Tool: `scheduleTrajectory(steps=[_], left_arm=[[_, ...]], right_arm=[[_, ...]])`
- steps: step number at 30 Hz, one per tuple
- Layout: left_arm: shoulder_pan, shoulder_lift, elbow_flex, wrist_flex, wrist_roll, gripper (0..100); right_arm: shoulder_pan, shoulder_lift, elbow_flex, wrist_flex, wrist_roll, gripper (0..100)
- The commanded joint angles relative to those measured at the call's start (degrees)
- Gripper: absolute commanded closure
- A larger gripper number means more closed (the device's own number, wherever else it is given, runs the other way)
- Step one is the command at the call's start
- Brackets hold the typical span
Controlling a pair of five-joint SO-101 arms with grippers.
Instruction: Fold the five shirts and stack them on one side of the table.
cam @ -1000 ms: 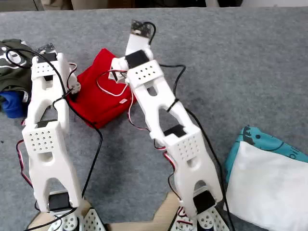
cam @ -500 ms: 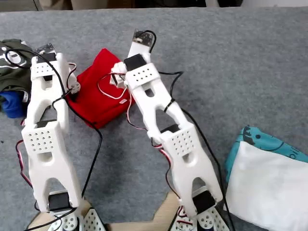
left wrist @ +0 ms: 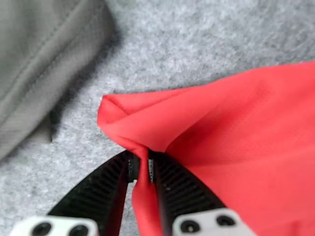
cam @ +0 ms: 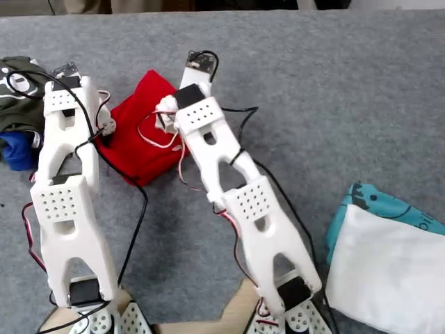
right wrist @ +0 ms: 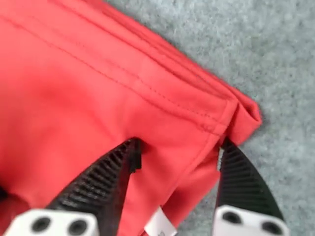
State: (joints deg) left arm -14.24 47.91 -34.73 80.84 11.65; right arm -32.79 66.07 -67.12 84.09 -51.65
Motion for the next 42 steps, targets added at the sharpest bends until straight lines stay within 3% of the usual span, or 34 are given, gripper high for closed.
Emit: scheduleTrajectory(steps=[1, 5, 9, 14, 18, 31, 34, 42], left_arm=[[-1.2, -0.2, -0.3, -2.9, 0.4, 98], [-1.1, -0.3, 0.0, -2.9, 0.3, 98], [-1.1, -0.3, 0.0, -2.9, 0.3, 98], [-1.1, -0.3, 0.0, -2.9, 0.2, 98], [-1.1, -0.3, 0.0, -2.9, 0.2, 98], [-1.1, -3.8, -3.3, -1.8, -0.8, 98], [-0.3, -7.5, -5.5, -1.7, -0.6, 98], [4.7, -14.5, -5.8, -2.0, 1.3, 98]], right_arm=[[-1.5, 0.9, -3.5, 0.6, -0.6, 74.1], [-0.7, 3.2, -3.9, 0.5, -0.1, 75.0], [-0.5, 4.7, -3.9, 0.5, 2.1, 88.2], [-0.5, 5.1, -3.8, 2.1, 5.7, 91.3], [0.3, 4.6, -4.0, 5.3, 5.8, 99.7], [1.6, 4.6, -26.0, 15.2, 6.4, 99.5], [1.6, 4.6, -28.3, 15.2, 9.9, 99.5], [5.4, 2.3, -28.4, 15.0, 10.5, 99.5]])
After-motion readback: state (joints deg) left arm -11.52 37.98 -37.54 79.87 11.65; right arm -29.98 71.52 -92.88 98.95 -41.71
